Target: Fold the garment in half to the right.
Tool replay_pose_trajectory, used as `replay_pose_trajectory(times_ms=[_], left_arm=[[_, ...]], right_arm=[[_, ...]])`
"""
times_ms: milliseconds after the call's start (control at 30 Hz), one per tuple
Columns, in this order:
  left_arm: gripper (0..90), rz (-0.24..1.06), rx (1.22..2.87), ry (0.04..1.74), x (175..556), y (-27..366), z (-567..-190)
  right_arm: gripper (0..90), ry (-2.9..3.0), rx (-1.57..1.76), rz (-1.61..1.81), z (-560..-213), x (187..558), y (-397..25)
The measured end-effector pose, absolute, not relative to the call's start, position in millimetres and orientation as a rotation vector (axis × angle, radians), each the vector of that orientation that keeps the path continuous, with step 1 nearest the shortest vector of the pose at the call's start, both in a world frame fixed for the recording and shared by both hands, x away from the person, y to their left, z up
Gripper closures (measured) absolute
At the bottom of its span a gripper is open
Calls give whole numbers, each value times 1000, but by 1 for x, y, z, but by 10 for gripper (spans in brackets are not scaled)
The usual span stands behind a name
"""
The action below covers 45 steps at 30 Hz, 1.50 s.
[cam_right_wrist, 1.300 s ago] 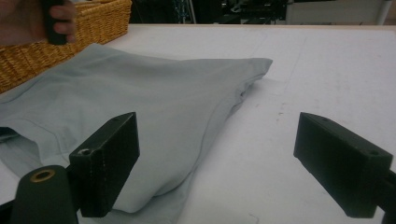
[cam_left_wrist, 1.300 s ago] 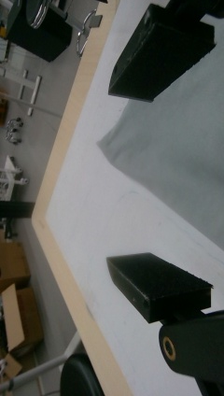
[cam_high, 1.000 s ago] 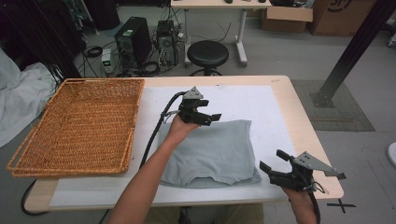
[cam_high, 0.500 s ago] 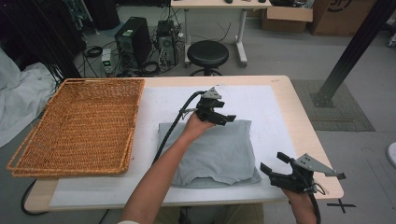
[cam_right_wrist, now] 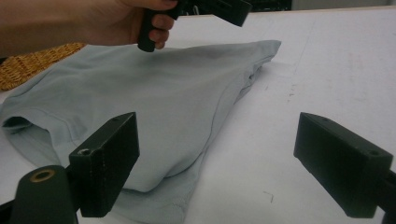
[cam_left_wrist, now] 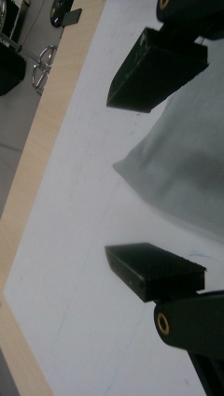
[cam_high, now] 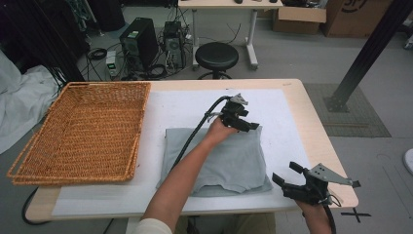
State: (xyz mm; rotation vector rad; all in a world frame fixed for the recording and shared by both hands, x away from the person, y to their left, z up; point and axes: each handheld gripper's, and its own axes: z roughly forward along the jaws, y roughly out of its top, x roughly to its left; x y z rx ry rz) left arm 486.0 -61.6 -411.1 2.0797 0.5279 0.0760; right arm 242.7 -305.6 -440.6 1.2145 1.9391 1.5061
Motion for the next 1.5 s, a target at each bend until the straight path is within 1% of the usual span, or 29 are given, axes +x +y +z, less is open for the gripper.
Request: replay_pose_trajectory(times_ms=[300,633,700,833,933,967,1033,1067,1200,1333,1433,1500], left_arm=[[302,7,2180,541,498,-85,-426],[378,-39,2279,569,502,-89,-434],[435,-55,2295,556,502,-90,-435],[514,-56,2324,544,501,-92,-436],[616,-62,2331,549,501,-91,-436],[640,-64,2333,546,501,-91,-436],[659,-57,2342,548,499,-93,-435],[697,-49,2345,549,498,-93,-435],[713,-53,2349,588,497,-95,-434],[773,-79,2332,617,498,-92,-434],[781,-76,2327,608,497,-92,-433],[781,-87,2325,605,497,-90,-432]], right_arm=[[138,1930,1222,1516,-443,235,-310],[141,1935,1226,1523,-445,233,-311],[141,1941,1222,1520,-445,234,-310],[142,1940,1229,1520,-445,234,-310],[142,1945,1225,1515,-445,234,-309],[142,1944,1224,1513,-444,234,-309],[142,1940,1225,1514,-444,234,-309],[142,1937,1226,1514,-444,233,-309],[142,1941,1233,1505,-445,234,-308],[152,1928,1254,1489,-444,232,-307],[187,1918,1323,1451,-443,231,-304],[234,1910,1379,1441,-443,231,-301]])
